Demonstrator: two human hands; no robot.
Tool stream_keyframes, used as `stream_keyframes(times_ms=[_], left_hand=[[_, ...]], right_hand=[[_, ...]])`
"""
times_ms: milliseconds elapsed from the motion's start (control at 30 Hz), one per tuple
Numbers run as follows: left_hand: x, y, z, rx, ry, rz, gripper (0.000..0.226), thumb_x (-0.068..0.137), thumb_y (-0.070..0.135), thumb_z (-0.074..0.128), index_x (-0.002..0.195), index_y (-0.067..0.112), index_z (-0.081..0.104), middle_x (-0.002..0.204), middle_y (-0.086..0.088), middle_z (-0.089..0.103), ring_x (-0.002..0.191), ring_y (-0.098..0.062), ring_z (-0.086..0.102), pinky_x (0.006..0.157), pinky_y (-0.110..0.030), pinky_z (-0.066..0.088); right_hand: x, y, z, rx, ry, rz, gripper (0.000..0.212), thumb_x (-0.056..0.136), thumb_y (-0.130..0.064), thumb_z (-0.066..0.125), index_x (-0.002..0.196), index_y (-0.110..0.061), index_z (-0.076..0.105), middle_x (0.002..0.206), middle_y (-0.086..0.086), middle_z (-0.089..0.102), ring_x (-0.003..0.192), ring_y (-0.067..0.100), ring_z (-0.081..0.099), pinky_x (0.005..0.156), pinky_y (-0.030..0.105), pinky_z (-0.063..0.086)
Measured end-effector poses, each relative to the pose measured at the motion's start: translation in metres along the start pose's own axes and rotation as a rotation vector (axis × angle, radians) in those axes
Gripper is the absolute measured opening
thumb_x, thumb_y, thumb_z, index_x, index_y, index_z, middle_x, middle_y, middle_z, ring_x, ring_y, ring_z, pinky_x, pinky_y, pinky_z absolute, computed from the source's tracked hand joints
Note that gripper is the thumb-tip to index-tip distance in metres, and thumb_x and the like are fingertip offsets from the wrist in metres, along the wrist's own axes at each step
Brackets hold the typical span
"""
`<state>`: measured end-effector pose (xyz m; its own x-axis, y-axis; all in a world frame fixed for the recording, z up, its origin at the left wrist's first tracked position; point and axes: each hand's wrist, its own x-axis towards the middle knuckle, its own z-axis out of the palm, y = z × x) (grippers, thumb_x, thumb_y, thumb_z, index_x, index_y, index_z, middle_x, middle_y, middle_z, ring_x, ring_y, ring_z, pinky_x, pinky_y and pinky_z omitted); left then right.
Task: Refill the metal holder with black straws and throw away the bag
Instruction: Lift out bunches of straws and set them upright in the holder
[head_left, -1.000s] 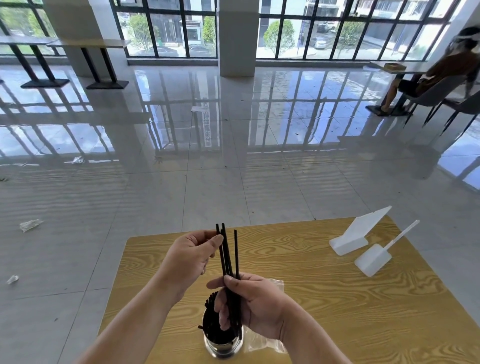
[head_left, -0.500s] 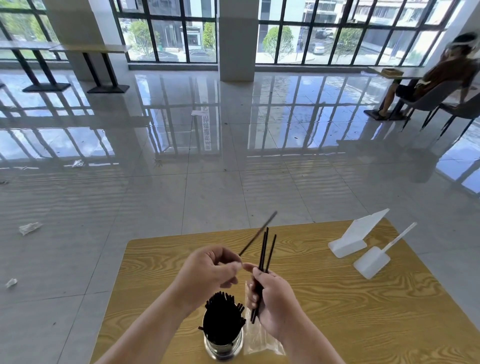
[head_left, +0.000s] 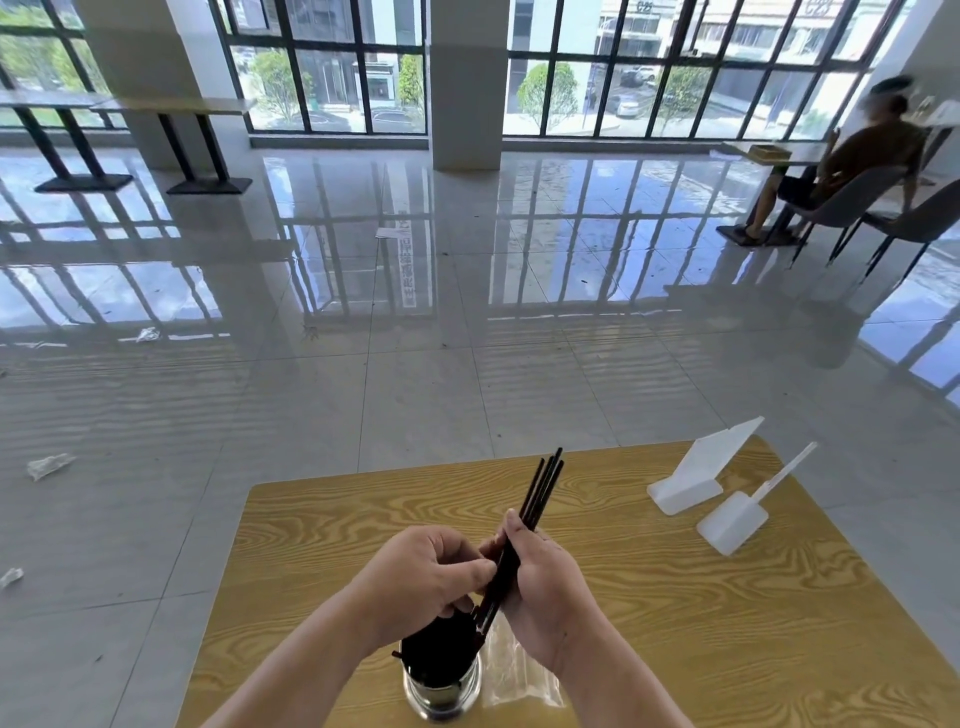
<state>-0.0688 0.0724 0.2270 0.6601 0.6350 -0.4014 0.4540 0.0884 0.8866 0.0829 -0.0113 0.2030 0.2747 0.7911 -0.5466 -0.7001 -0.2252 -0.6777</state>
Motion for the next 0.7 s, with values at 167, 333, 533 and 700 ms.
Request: stream_keyframes(times_ms=[167,333,533,700], left_hand=[[-0.001,-0.003,0.0,0.044,0.181,0.067,0.038,0.078,0.066,0.077,0.088,0.029,0.076,0.071,0.01,0.071,0.061,-0.004,0.059,0.061,-0.025,0.05],[-0.002,0.004,0.001,0.083,0.265,0.114,0.063,0.07,0.089,0.071,0.112,0.043,0.072,0.096,0.019,0.075,0.071,0.002,0.067,0.068,-0.019,0.051],[-0.008,0.022,0.0,0.013,0.568,0.294,0.069,0.076,0.084,0.058,0.133,0.044,0.054,0.124,0.024,0.065,0.102,0.01,0.066,0.076,-0.016,0.05],[-0.006,0.03,0.001,0.22,0.48,0.296,0.01,0.104,0.05,0.06,0.105,0.053,0.069,0.106,0.031,0.072,0.102,0.014,0.064,0.08,-0.022,0.049]], right_hand=[[-0.003,0.005,-0.002,-0.134,-0.03,0.003,0.02,0.11,-0.024,0.056,0.111,-0.006,0.064,0.068,0.007,0.058,0.05,0.018,0.048,0.047,0.031,0.042],[-0.006,0.007,-0.001,-0.329,-0.216,-0.048,0.017,0.098,-0.039,0.073,0.103,-0.023,0.078,0.062,-0.001,0.047,0.045,0.01,0.035,0.042,0.023,0.028],[-0.003,0.015,0.003,-0.804,-0.226,-0.16,0.033,0.095,-0.048,0.067,0.067,-0.032,0.063,0.056,-0.015,0.048,0.047,0.005,0.039,0.048,0.02,0.032],[-0.006,0.012,0.01,-1.003,-0.215,-0.201,0.031,0.085,-0.054,0.06,0.068,-0.029,0.061,0.057,-0.012,0.051,0.051,0.01,0.044,0.049,0.026,0.035]])
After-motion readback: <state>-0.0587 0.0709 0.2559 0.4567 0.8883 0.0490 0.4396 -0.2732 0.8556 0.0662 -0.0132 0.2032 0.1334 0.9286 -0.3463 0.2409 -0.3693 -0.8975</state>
